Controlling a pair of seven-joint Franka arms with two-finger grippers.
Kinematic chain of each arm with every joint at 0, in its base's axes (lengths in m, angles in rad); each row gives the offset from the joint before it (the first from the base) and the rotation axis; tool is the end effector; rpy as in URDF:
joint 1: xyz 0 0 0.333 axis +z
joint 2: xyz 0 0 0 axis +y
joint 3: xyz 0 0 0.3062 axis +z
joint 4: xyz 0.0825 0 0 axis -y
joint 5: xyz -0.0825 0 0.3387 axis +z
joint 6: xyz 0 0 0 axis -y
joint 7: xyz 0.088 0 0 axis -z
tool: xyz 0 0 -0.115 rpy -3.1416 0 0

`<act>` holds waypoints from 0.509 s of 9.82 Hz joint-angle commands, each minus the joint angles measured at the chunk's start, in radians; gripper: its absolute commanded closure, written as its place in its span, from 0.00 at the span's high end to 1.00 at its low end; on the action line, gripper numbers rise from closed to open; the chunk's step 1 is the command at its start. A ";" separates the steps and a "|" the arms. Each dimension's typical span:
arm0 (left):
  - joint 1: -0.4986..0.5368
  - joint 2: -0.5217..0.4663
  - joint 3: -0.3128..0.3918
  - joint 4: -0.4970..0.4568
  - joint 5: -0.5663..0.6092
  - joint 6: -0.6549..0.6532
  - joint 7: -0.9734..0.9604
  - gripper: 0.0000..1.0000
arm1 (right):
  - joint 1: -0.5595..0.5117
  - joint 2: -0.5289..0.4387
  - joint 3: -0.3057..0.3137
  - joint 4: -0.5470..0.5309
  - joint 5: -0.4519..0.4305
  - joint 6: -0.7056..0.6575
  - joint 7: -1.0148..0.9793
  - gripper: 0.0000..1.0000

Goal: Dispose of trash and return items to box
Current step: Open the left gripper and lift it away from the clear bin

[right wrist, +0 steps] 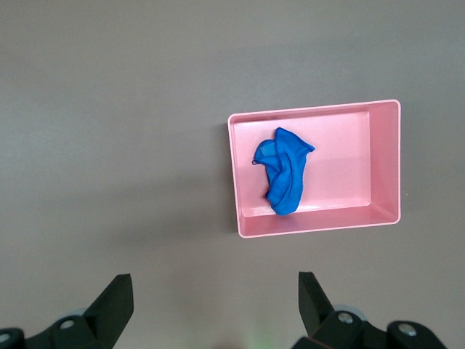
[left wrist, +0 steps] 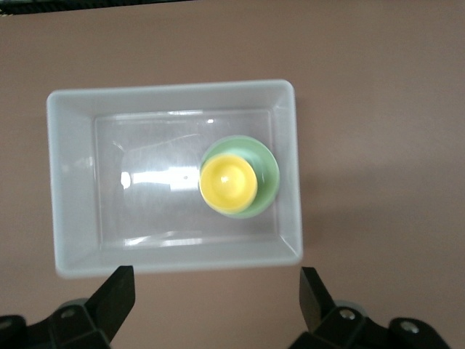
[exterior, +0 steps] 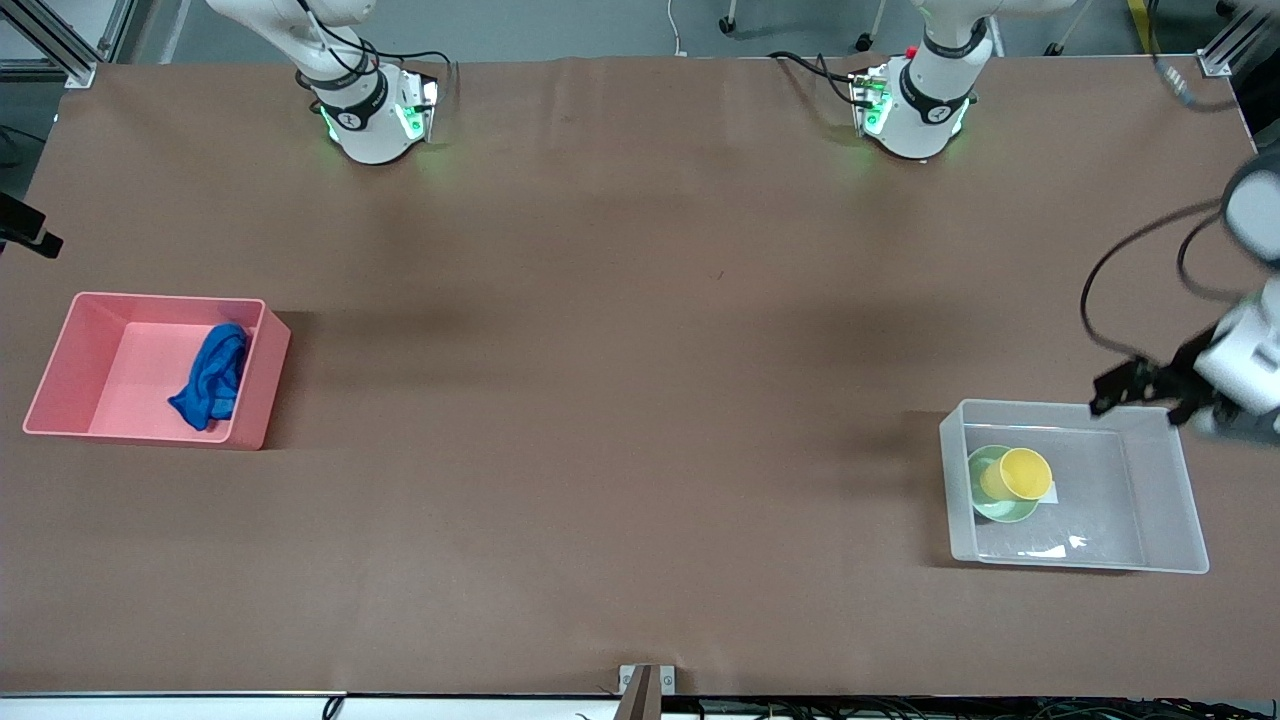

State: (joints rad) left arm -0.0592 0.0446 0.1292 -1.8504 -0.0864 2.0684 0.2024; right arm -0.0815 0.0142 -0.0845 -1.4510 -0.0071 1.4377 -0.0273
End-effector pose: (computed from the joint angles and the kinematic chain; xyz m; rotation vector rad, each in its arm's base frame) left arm 0.5490 0.0323 0.5078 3.0758 -0.1514 0.2813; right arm 0.4928 -0.0831 0.6384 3.1281 -0.2186 -0.0441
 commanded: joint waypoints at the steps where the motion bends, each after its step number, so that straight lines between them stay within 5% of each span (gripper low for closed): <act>1: 0.004 -0.215 -0.063 -0.208 0.040 -0.061 -0.124 1.00 | -0.004 -0.003 -0.001 0.001 0.012 -0.007 -0.011 1.00; 5: 0.005 -0.120 -0.118 0.168 0.074 -0.417 -0.150 1.00 | -0.004 -0.003 -0.001 0.001 0.012 -0.007 -0.011 1.00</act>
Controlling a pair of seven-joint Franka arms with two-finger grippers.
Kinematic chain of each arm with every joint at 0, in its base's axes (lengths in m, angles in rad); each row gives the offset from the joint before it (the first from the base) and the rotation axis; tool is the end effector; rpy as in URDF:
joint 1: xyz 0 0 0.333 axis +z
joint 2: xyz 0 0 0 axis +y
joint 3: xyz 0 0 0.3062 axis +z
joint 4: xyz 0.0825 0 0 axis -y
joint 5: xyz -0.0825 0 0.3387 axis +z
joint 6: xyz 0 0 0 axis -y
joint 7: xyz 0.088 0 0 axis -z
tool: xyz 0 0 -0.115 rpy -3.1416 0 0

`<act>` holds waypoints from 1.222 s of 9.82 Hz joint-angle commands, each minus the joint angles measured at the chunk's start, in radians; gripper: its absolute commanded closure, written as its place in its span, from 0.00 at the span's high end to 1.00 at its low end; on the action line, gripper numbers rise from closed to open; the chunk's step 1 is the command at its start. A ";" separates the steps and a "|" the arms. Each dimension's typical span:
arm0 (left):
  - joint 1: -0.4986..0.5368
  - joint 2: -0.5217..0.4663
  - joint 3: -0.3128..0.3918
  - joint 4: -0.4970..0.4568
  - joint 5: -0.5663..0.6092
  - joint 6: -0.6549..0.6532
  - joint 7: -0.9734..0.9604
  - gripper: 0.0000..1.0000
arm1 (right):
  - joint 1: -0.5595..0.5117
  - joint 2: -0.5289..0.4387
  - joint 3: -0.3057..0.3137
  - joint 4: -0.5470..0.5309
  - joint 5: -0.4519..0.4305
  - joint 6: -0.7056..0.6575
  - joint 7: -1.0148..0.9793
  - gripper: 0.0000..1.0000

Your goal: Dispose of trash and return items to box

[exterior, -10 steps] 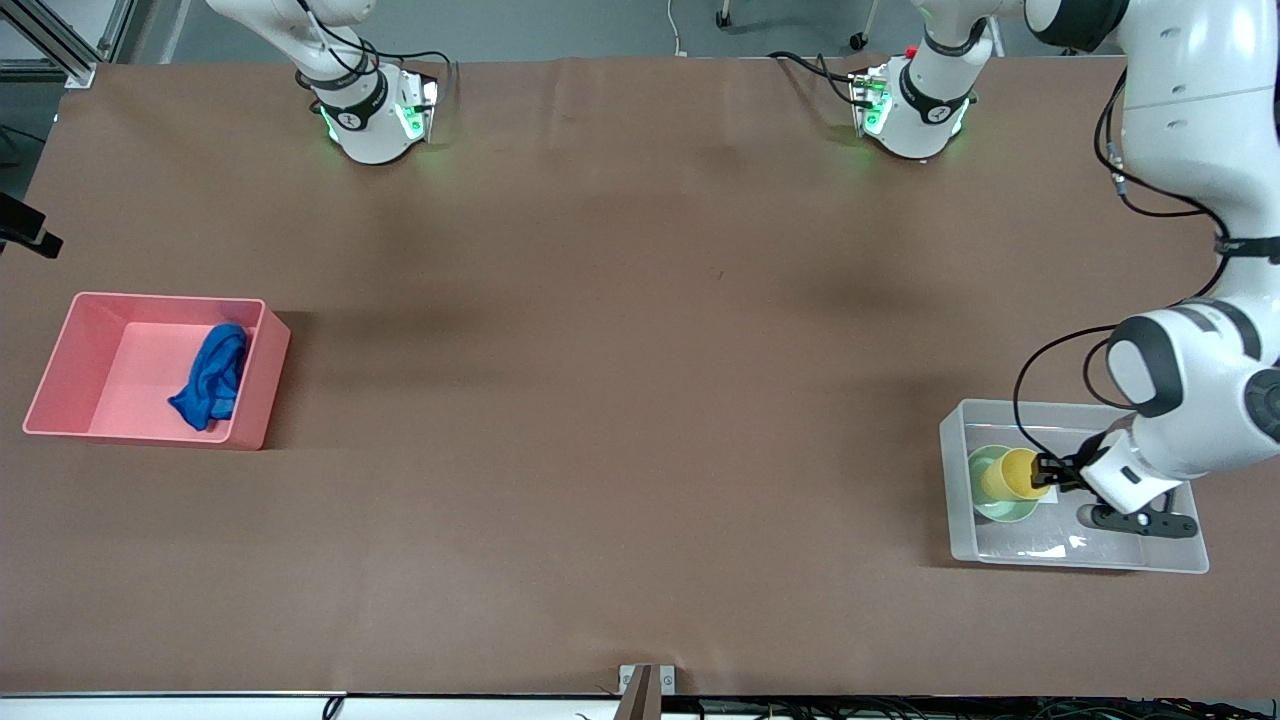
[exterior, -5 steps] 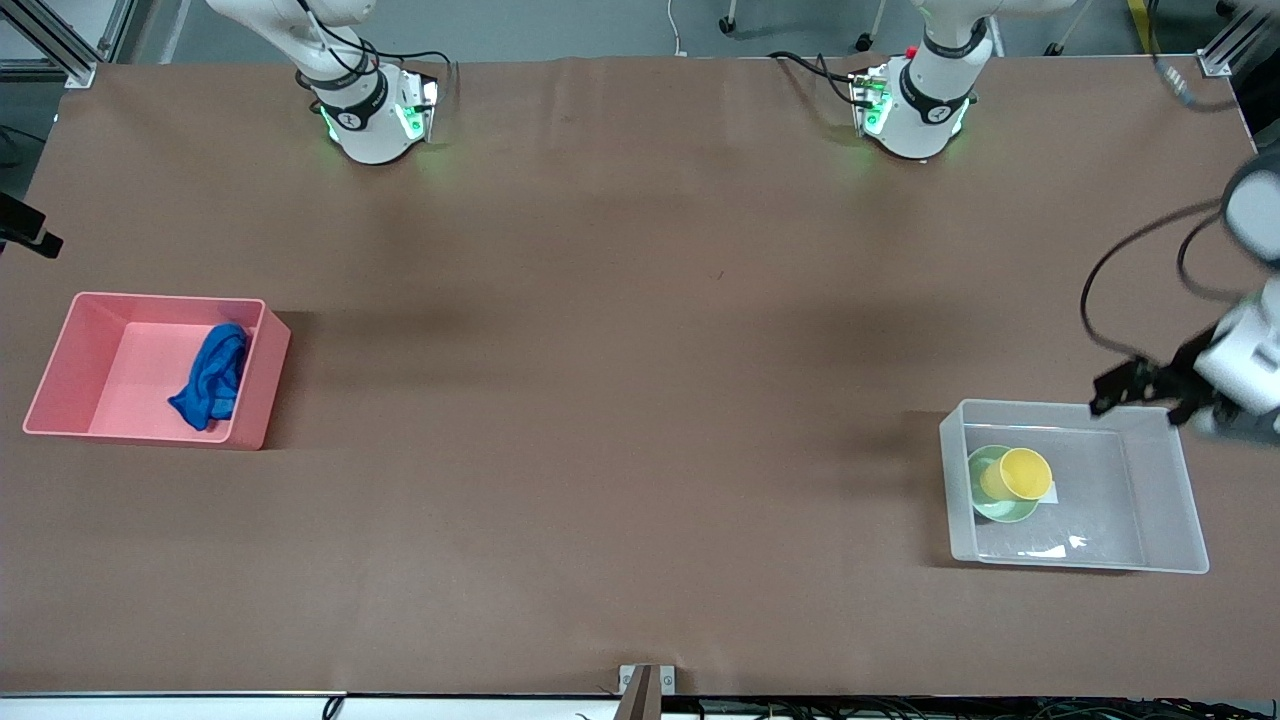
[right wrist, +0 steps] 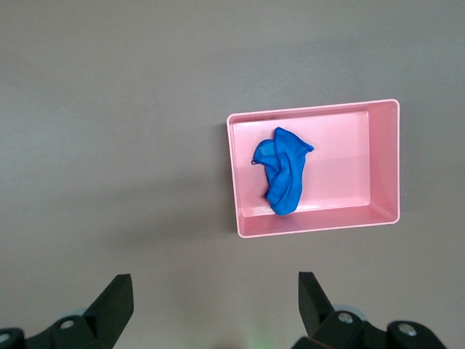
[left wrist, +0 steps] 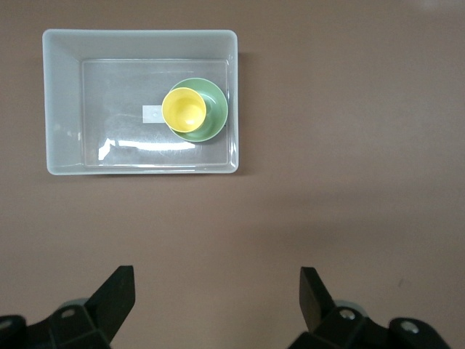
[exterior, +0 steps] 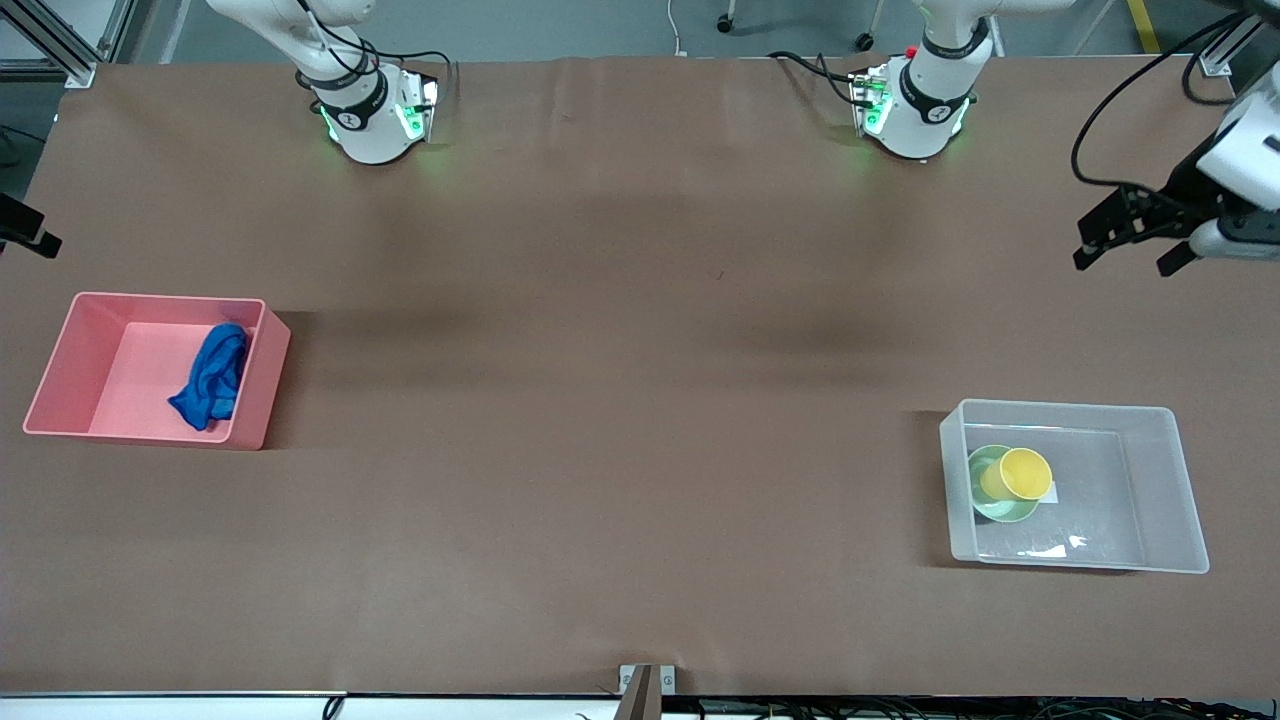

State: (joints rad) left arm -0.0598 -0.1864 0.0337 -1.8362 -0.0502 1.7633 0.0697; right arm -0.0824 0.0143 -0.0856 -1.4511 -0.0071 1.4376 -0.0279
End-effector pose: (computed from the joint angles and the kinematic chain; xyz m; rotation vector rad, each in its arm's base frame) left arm 0.4687 -0.0157 0.6005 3.0799 -0.1375 0.1768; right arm 0.4926 -0.0841 0.6383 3.1280 -0.2208 -0.0446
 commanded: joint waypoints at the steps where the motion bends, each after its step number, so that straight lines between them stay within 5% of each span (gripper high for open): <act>1: 0.006 0.157 -0.026 0.252 0.038 -0.193 -0.018 1.00 | -0.003 -0.004 0.000 0.001 0.012 -0.006 -0.010 1.00; 3: 0.005 0.215 -0.025 0.359 0.039 -0.267 -0.018 1.00 | -0.003 -0.004 0.000 0.001 0.012 -0.006 -0.010 1.00; 12: 0.000 0.209 -0.034 0.348 0.059 -0.263 -0.054 1.00 | -0.002 -0.004 -0.002 0.001 0.012 -0.006 -0.010 1.00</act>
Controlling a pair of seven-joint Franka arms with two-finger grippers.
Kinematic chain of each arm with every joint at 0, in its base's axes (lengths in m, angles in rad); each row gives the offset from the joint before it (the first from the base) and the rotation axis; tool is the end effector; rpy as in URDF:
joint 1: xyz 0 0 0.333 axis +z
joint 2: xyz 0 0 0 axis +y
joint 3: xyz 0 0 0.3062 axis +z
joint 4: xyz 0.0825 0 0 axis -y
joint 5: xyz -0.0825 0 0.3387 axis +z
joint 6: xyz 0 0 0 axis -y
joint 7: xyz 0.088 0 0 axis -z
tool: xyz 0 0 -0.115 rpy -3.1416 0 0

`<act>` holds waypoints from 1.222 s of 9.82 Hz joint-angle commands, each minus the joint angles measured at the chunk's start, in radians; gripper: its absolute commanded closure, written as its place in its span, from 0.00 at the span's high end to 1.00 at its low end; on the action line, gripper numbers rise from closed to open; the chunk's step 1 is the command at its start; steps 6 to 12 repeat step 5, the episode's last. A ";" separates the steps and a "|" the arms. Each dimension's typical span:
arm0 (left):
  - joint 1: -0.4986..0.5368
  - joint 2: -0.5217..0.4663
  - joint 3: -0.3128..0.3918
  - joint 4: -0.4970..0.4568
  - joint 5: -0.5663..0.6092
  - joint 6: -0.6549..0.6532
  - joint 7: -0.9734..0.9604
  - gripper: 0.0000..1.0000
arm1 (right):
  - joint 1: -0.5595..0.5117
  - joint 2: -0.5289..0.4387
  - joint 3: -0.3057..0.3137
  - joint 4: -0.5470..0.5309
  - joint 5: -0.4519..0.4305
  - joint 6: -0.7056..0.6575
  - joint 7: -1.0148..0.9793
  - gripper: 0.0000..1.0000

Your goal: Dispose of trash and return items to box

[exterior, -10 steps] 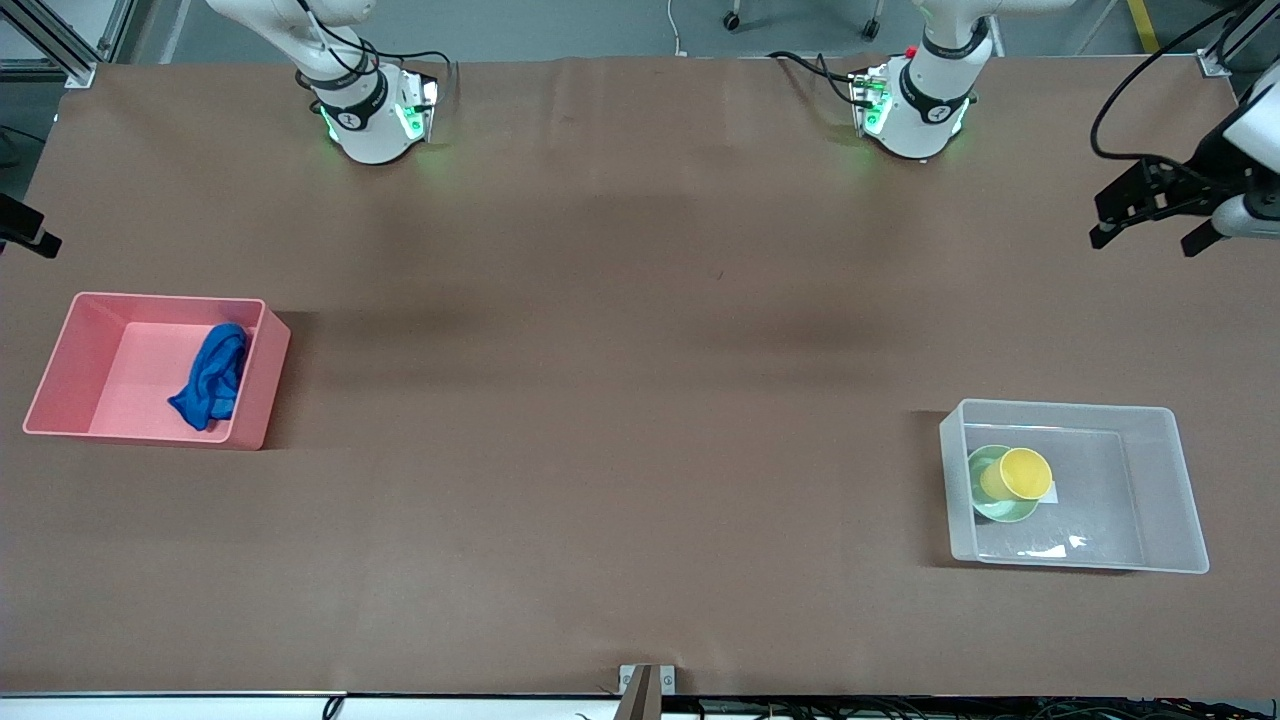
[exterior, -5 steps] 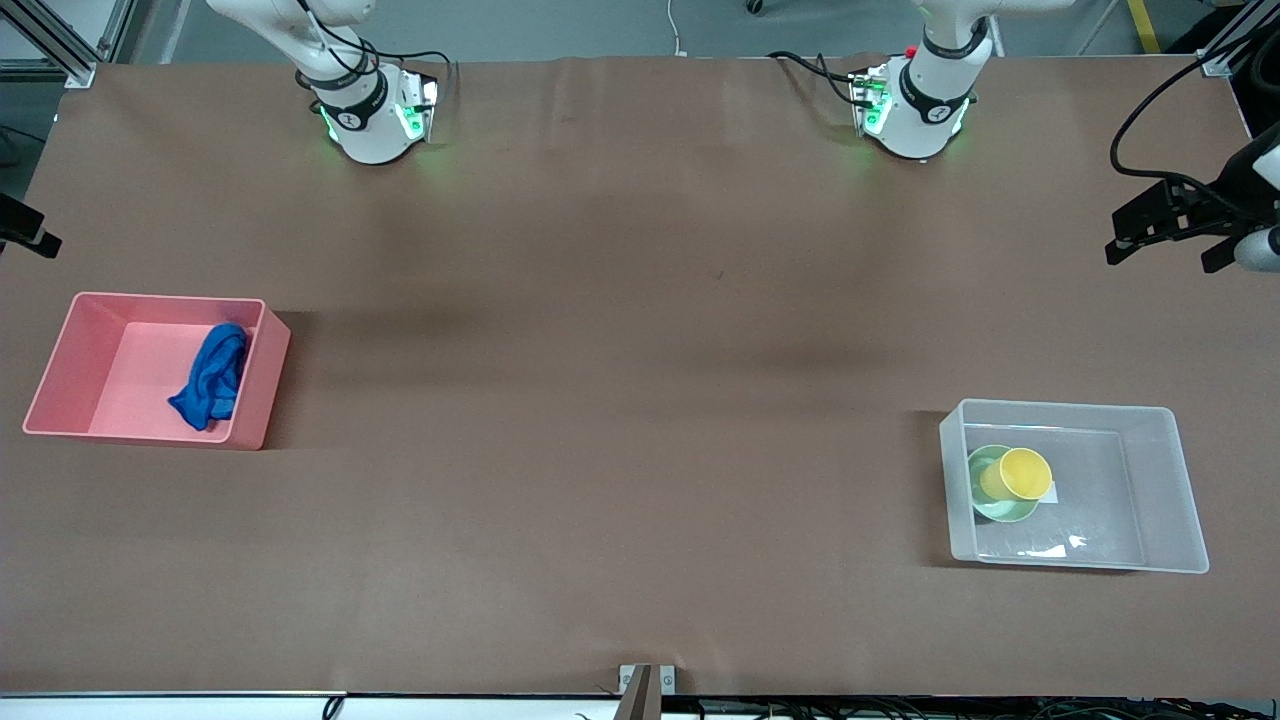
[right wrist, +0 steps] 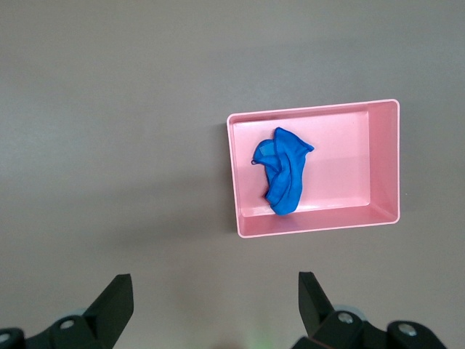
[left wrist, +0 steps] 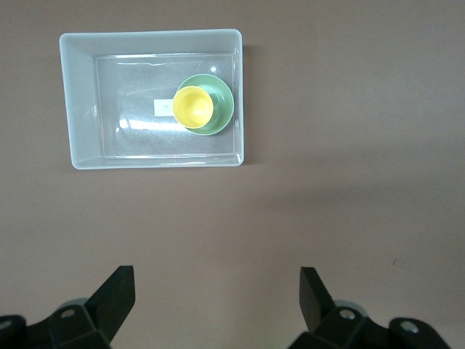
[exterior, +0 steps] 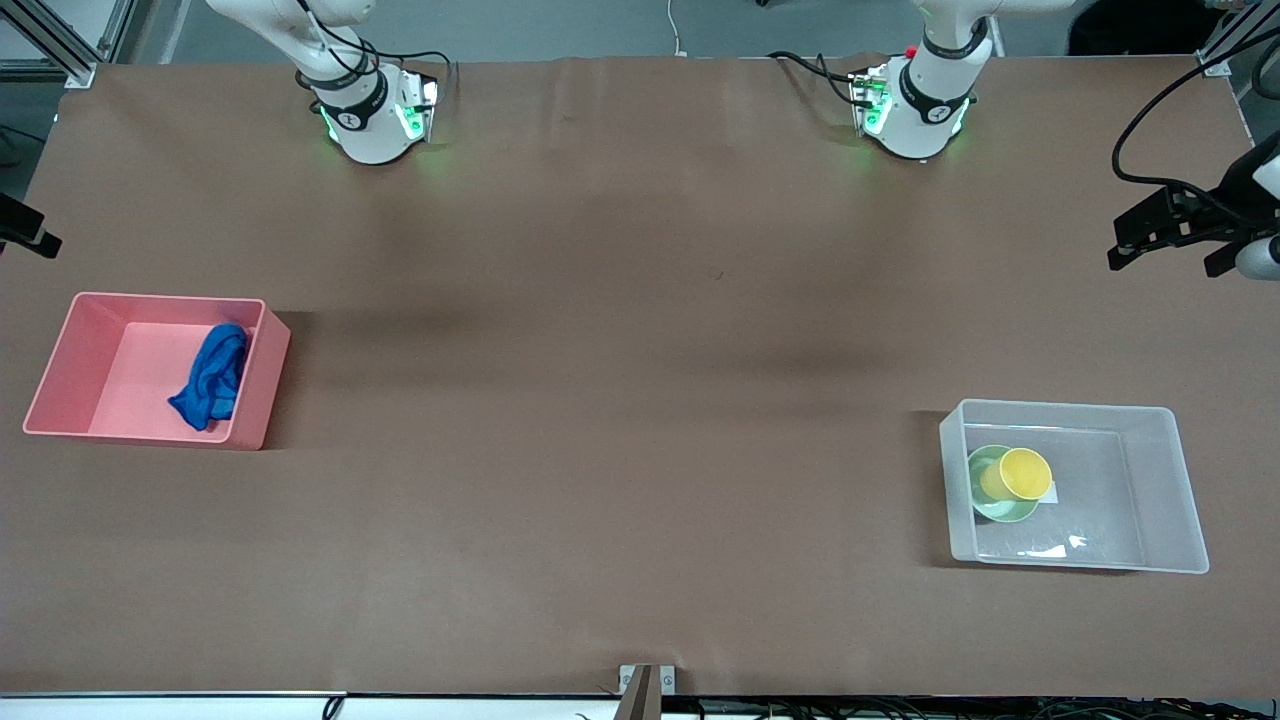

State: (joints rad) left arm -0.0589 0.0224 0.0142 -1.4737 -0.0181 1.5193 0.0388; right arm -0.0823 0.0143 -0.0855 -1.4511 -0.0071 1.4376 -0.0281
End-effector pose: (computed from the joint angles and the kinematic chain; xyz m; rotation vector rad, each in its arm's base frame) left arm 0.5110 -0.0251 0.6319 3.1208 -0.1322 0.0362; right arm 0.4927 -0.0840 0.6383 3.1280 -0.2202 -0.0446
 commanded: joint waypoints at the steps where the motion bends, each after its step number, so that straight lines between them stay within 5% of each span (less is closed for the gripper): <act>1: 0.001 -0.004 -0.017 -0.016 0.026 -0.025 -0.023 1.00 | -0.002 -0.004 -0.002 0.001 0.012 -0.006 -0.010 1.00; 12: 0.002 -0.016 -0.017 -0.022 0.026 -0.041 -0.028 1.00 | -0.002 -0.004 -0.002 0.001 0.012 -0.006 -0.010 1.00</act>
